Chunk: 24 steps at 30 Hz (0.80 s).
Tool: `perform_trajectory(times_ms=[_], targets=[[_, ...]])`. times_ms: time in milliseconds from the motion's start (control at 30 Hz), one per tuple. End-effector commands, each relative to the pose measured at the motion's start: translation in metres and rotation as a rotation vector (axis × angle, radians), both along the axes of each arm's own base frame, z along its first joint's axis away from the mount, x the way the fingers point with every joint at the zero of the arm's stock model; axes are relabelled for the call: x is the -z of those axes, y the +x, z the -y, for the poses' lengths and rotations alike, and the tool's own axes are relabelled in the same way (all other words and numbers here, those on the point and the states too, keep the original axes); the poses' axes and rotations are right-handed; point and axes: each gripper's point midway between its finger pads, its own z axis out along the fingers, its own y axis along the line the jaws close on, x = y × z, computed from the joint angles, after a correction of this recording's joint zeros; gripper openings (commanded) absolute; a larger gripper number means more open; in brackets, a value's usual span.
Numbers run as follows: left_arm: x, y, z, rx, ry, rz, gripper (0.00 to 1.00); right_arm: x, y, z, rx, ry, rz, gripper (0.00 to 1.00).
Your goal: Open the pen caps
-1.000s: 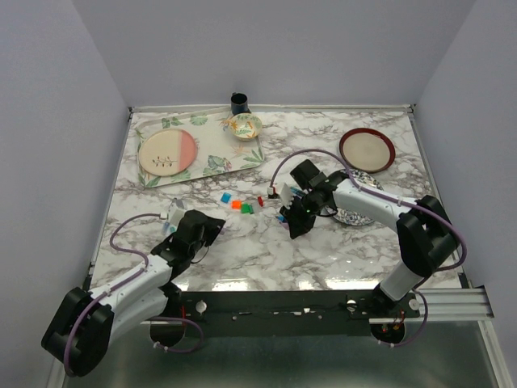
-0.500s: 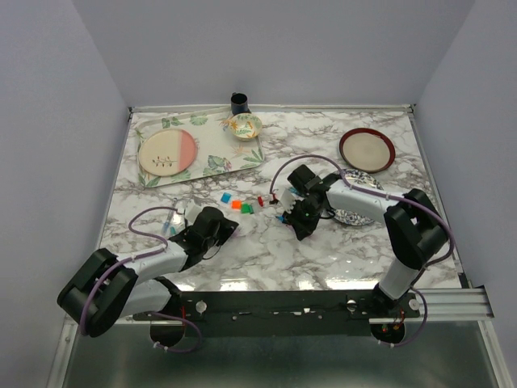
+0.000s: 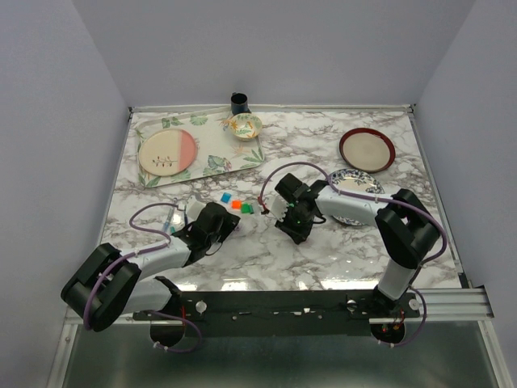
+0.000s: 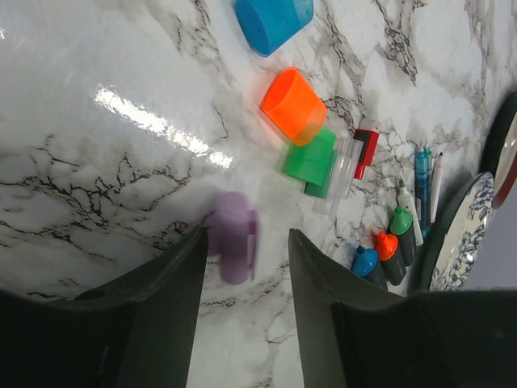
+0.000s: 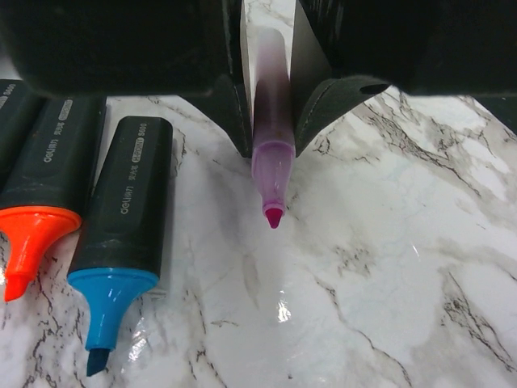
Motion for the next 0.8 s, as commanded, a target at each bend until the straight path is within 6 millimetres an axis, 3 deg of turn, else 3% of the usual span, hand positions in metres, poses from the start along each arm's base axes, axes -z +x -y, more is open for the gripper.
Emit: perform_trajectory(times_ms=[0,200,400,533,567,767], targets=[[0.016,-0.006,-0.019,-0.021,0.124,-0.043,0.61,-0.002,0.026,0.003,0.041,-0.041,0.127,0.35],[0.007,-0.005,-0.023,-0.027,0.139,-0.021,0.64,-0.014,0.033,0.004,0.051,-0.027,0.183,0.39],[-0.014,-0.001,-0.031,-0.016,0.181,0.057,0.74,-0.030,0.037,0.001,0.049,0.012,0.227,0.44],[-0.023,-0.002,-0.050,-0.016,0.277,0.085,0.82,-0.051,0.033,-0.007,0.022,0.093,0.239,0.49],[-0.033,0.000,-0.054,-0.010,0.301,0.114,0.83,-0.055,0.030,-0.010,0.013,0.115,0.235,0.51],[-0.053,0.009,-0.091,-0.034,0.480,0.096,0.82,-0.077,0.022,-0.019,-0.031,0.213,0.246,0.52]])
